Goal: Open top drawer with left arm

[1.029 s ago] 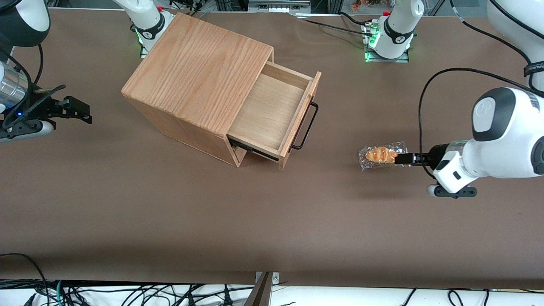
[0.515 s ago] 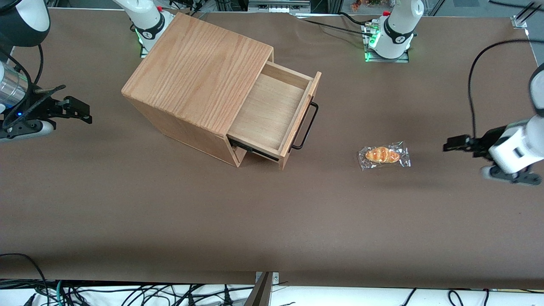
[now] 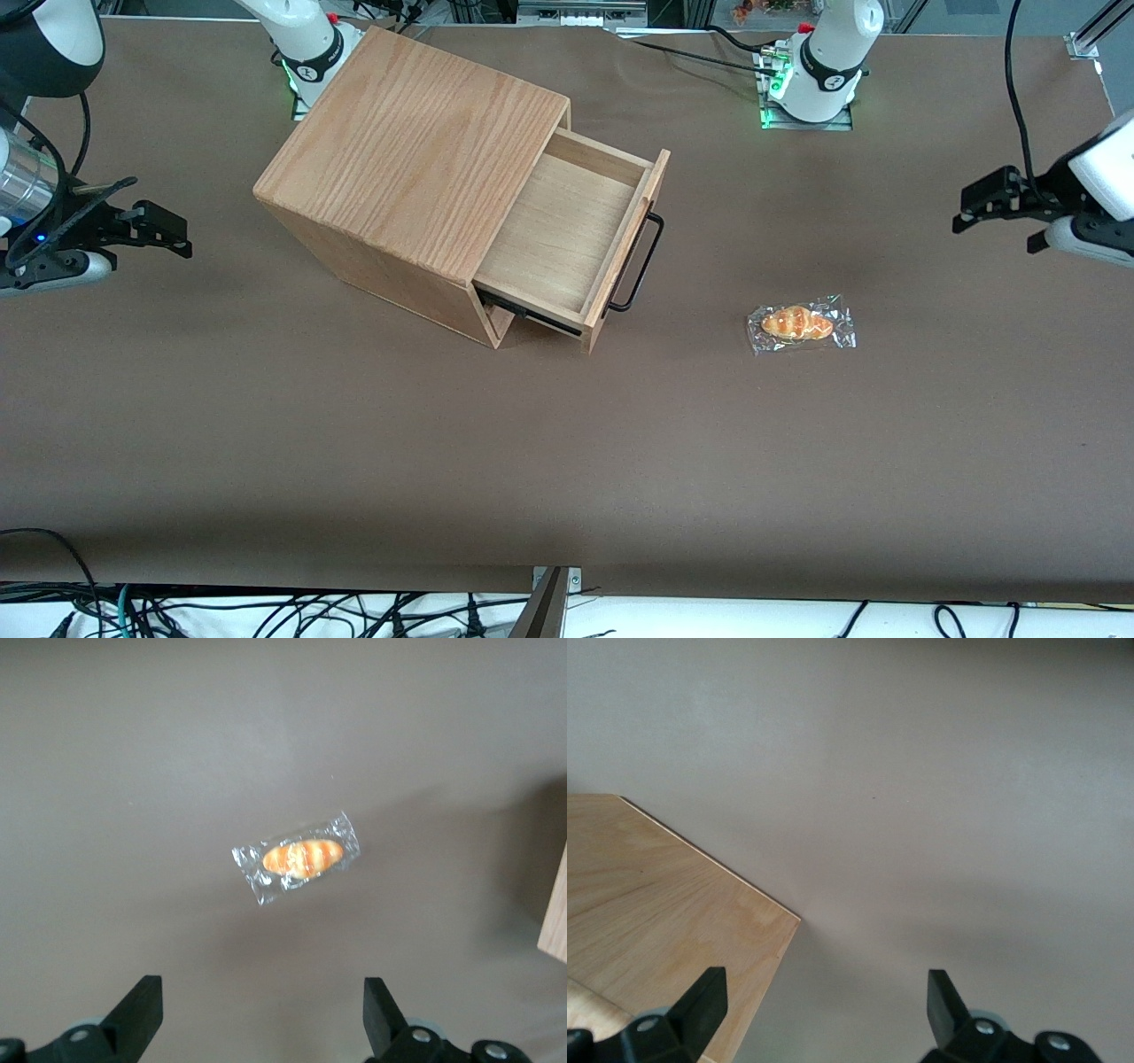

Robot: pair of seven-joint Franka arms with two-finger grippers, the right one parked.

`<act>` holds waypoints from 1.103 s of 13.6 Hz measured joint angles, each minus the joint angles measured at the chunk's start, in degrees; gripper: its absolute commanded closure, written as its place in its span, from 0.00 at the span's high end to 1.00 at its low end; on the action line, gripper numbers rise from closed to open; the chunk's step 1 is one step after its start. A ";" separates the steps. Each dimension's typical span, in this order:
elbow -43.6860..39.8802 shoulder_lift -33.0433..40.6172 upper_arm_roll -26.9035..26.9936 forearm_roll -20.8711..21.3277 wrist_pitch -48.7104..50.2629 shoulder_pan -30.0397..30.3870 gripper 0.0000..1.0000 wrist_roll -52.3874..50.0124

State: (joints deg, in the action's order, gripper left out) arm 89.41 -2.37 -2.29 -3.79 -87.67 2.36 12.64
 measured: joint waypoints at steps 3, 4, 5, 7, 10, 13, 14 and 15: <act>1.57 0.30 0.01 1.52 0.48 -0.65 1.00 -0.01; 1.94 0.27 0.02 1.58 0.47 -0.65 1.00 -0.01; 2.05 0.21 0.02 1.61 0.47 -0.65 1.00 -0.01; 2.05 0.19 0.02 1.62 0.46 -0.65 1.00 -0.02; 2.05 0.19 0.02 1.73 0.43 -0.65 1.00 -0.04; 2.05 0.19 0.02 1.74 0.42 -0.65 1.00 -0.04; 2.05 0.19 0.02 1.74 0.42 -0.65 1.00 -0.04; 2.05 0.19 0.02 1.74 0.42 -0.65 1.00 -0.04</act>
State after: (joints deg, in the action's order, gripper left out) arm 91.47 -2.18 -2.26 -2.05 -87.25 1.71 12.60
